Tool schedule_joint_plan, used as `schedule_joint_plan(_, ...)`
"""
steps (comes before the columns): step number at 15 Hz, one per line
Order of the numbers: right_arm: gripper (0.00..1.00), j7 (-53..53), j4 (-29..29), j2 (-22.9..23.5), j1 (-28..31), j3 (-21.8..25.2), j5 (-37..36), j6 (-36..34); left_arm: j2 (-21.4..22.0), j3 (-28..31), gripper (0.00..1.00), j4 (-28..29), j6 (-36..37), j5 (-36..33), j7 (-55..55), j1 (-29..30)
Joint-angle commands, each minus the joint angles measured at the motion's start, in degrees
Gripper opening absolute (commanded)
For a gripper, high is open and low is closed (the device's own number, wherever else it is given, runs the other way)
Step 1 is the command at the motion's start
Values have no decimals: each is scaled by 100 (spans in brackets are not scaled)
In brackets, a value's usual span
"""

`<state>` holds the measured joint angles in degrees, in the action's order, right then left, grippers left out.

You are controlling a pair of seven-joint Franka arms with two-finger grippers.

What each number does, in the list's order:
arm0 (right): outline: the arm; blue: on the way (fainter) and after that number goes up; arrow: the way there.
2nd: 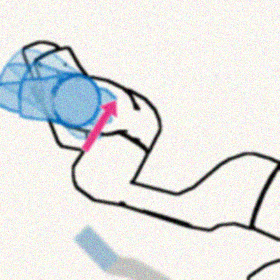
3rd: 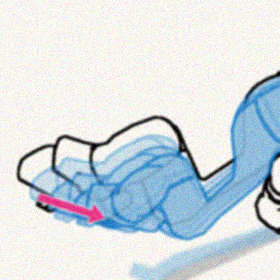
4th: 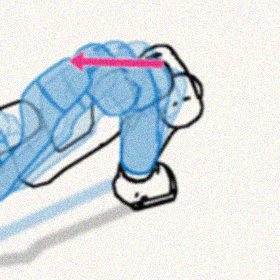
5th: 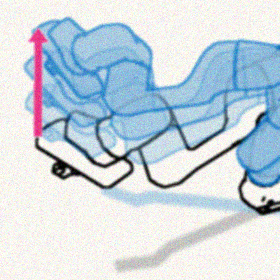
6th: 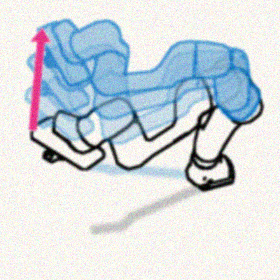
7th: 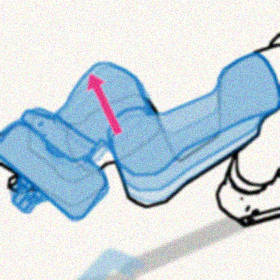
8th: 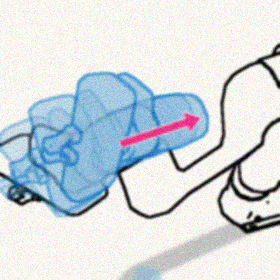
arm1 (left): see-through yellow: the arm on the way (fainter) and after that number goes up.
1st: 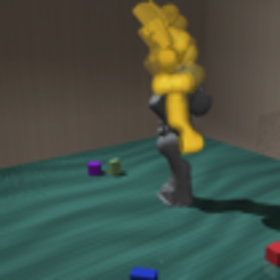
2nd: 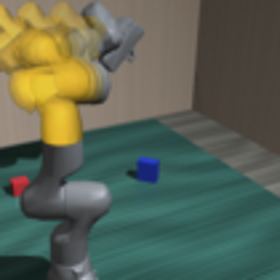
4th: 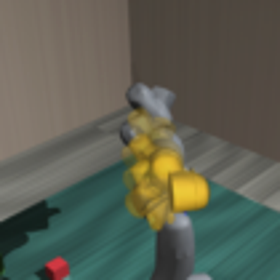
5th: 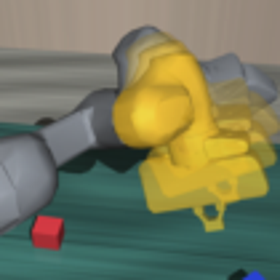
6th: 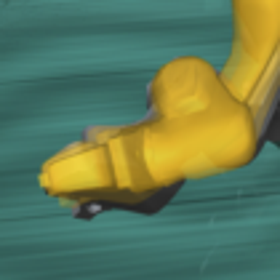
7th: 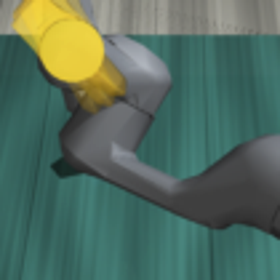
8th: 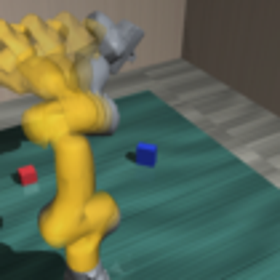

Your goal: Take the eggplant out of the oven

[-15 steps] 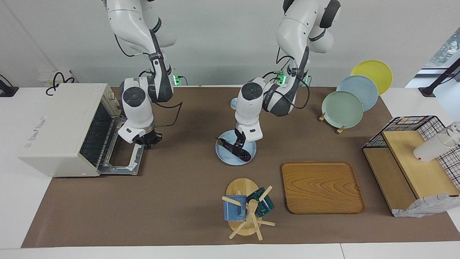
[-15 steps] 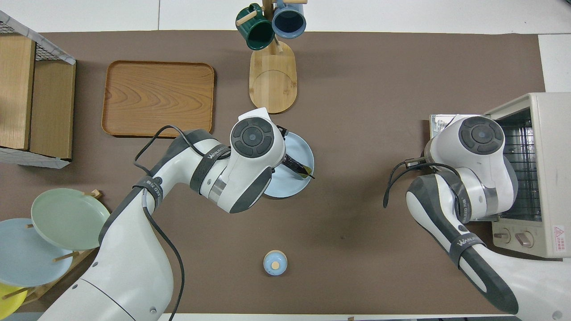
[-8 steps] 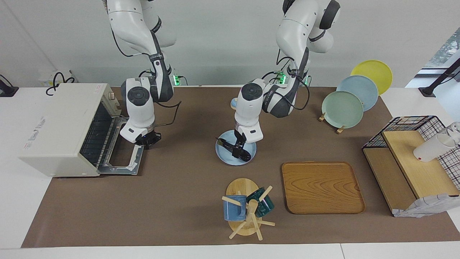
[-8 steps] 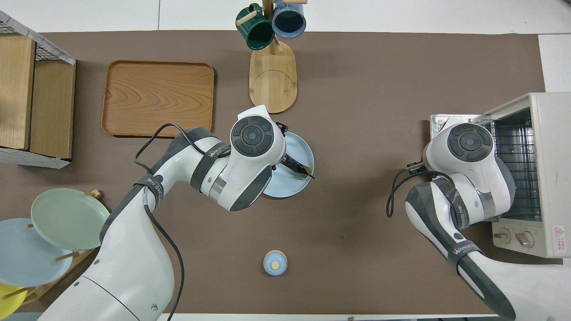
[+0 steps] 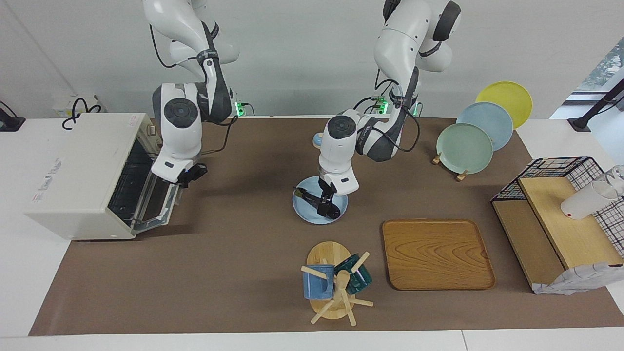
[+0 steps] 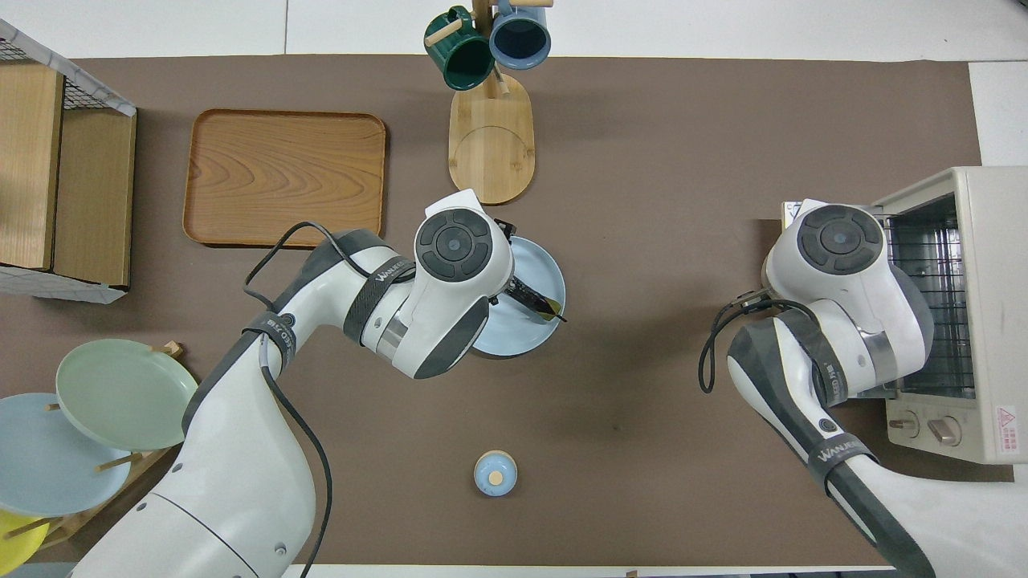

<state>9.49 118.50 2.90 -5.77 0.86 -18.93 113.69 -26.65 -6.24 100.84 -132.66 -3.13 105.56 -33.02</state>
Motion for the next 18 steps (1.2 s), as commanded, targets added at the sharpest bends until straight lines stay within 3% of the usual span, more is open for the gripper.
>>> schedule_joint_plan(1,0,667,-73,-105,532,72,-85,31,-42,159,87,6,-76,-222,237,-117)
schedule_joint_plan(3,0,764,-73,-237,550,99,-58,-101,-33,167,76,85,-50,-310,351,-117)
schedule_joint_plan(4,0,913,-73,-333,646,125,-41,-206,-33,167,64,76,-24,-354,351,-117)
schedule_joint_plan(6,0,1211,-73,-457,796,134,99,-382,-33,167,33,59,-15,-372,352,-117)
schedule_joint_plan(7,0,1378,-81,-509,927,142,108,-392,-33,176,12,33,-6,-381,343,-117)
schedule_joint_plan(8,0,1528,-81,-545,1042,143,117,-392,-33,193,0,6,11,-381,334,-117)
schedule_joint_plan(10,0,1740,-134,-606,1253,143,361,-470,-25,194,0,-230,256,-390,282,-91)
schedule_joint_plan(12,0,1714,-912,-589,1271,151,1177,-1353,132,194,0,-389,503,-390,11,23)
schedule_joint_plan(14,2,1531,-1713,-493,1201,73,1391,-2050,501,185,0,-372,696,-364,-682,408)
schedule_joint_plan(16,24,1415,-1935,-501,1183,29,1401,-2228,634,176,0,-389,741,-328,-1630,716)
schedule_joint_plan(18,26,1276,-1980,-519,1070,-68,1427,-2290,600,167,0,-503,732,-241,-2955,1155)
